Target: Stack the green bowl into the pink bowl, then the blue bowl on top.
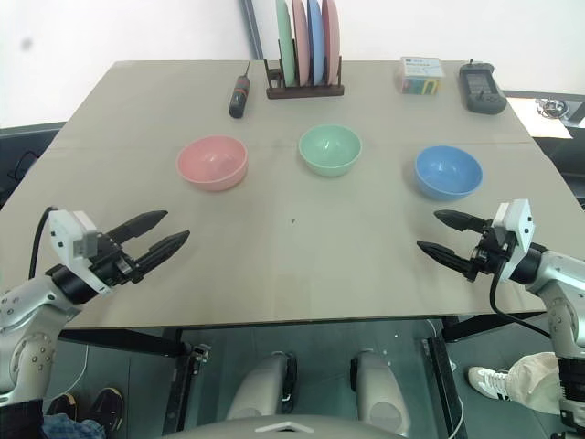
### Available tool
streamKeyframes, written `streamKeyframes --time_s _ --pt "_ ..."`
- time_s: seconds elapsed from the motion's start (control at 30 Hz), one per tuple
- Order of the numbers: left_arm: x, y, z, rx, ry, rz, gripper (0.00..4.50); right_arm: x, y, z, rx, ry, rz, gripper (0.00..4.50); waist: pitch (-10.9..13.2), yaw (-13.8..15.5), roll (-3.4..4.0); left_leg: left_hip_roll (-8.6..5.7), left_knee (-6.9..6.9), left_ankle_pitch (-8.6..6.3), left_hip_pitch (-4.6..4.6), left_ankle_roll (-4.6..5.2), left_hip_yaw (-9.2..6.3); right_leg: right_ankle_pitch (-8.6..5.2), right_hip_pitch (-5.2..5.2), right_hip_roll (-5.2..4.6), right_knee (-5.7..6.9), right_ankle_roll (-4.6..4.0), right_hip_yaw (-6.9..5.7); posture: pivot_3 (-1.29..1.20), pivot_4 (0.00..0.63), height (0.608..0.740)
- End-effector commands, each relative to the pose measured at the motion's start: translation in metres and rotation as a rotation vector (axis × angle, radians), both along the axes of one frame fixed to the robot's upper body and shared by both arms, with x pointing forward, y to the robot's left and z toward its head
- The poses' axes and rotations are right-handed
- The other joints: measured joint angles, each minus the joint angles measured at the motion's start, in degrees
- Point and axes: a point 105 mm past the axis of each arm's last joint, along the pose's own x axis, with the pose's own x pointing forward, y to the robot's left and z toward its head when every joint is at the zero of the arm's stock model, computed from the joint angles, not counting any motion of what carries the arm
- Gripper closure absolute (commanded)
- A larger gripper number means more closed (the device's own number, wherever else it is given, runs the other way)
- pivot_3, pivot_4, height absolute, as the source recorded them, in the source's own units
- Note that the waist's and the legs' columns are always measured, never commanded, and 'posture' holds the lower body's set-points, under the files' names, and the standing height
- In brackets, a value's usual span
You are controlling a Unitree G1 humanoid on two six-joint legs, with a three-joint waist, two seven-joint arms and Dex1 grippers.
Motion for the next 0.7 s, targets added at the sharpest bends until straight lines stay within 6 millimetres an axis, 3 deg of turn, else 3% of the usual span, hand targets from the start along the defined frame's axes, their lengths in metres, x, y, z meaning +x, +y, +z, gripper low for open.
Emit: streamKeyframes --time_s 0.03,0.4,0.57,0.7 --pt "-0.004 0.002 0.011 0.004 -0.04 -0.003 1.26 -0.003 0.003 0.008 0.011 -0.033 0.021 0.76 0.0 0.0 0.0 0.0 0.0 0.0 0.0 0.0 0.0 0.0 0.0 0.0 0.0 0.0 0.0 0.0 0.15 0.74" --pt "0.002 0.003 0.012 0.029 -0.044 0.003 1.26 -0.004 0.008 0.012 0.025 -0.048 0.032 0.76 0.0 0.0 0.0 0.0 0.0 0.0 0.0 0.0 0.0 0.0 0.0 0.0 0.0 0.0 0.0 0.0 0.15 0.74" --pt "0.028 0.023 0.0 0.226 0.063 0.156 1.26 -0.009 0.031 0.027 0.08 -0.093 0.098 0.76 0.0 0.03 0.01 0.0 0.0 0.0 0.02 0.0 -0.07 -0.02 0.0 0.04 0.06 0.03 -0.04 0.0 0.15 0.74" --pt "0.054 0.025 0.009 0.355 0.015 0.203 1.26 -0.012 0.051 0.035 0.113 -0.125 0.141 0.76 -0.01 0.17 0.0 -0.01 0.01 0.0 -0.01 0.0 -0.05 -0.02 0.01 0.03 0.01 0.05 -0.03 0.0 0.15 0.74"
